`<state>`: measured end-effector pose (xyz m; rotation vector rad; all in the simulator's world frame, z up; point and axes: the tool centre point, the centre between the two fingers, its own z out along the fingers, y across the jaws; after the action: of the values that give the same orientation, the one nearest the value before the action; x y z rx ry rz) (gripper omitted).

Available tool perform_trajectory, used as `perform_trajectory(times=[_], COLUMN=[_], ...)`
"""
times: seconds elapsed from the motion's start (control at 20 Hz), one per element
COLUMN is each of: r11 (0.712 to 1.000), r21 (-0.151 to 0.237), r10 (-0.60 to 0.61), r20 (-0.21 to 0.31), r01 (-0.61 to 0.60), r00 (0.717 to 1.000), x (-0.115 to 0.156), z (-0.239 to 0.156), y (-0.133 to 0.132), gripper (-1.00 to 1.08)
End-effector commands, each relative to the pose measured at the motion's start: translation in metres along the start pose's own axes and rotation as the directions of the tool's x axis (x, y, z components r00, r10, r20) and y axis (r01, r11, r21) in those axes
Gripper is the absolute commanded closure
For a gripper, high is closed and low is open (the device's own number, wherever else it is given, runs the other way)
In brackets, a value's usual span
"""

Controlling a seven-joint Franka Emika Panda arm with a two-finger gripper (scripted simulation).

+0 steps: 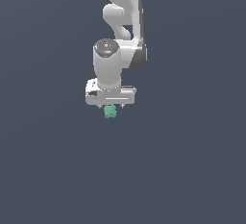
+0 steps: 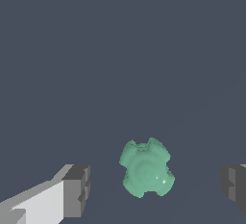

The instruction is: Pick up the object and move it to a goal position.

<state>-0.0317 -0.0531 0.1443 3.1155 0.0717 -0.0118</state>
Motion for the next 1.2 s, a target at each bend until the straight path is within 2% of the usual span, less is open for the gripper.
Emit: perform_trajectory(times=[0.0, 0.55, 1.15], r11=[0.999, 0.988, 0.986], r21=[0.005, 0.022, 0.023], r10=[-0.033, -0.152, -0.166], r20=[-0.001, -0.011, -0.011], r01=[0.033, 0.152, 0.166], r00=[0.999, 0.988, 0.986], x=[-0.008, -0.042, -0.047], z=[0.012, 0.053, 0.066], y=[0.003, 0.014, 0.015], gripper=[-0.92, -0.92, -0.92])
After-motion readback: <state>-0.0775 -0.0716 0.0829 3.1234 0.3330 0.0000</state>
